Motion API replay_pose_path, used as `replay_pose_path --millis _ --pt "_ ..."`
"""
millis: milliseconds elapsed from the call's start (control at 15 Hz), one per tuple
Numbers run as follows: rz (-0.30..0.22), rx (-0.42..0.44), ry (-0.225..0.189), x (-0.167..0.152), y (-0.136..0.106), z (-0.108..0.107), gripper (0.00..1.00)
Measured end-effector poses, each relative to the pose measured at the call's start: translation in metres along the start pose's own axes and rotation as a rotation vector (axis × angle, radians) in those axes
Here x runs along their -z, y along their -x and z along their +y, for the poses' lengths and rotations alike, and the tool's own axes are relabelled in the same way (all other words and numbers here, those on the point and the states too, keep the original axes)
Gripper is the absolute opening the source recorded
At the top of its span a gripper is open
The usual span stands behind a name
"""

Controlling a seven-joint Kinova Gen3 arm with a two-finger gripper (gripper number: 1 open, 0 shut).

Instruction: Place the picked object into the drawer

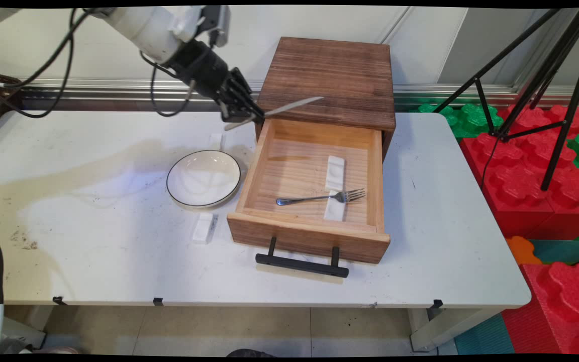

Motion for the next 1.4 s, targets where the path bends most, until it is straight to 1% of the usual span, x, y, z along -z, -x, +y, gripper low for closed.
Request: replay_pose_path --millis 333,733,1067,1400 --pt "-0.006 0.011 -0.007 -0.039 -0.031 0.011 0.00" --pt "-0.015 0.012 -0.004 -0.075 -0.064 0.020 0.00" --pt "-0.030 0.012 0.008 -0.099 -0.072 0.023 0.00" --pt "-0.060 -0.004 0.024 -0.127 -0.068 0.026 0.00"
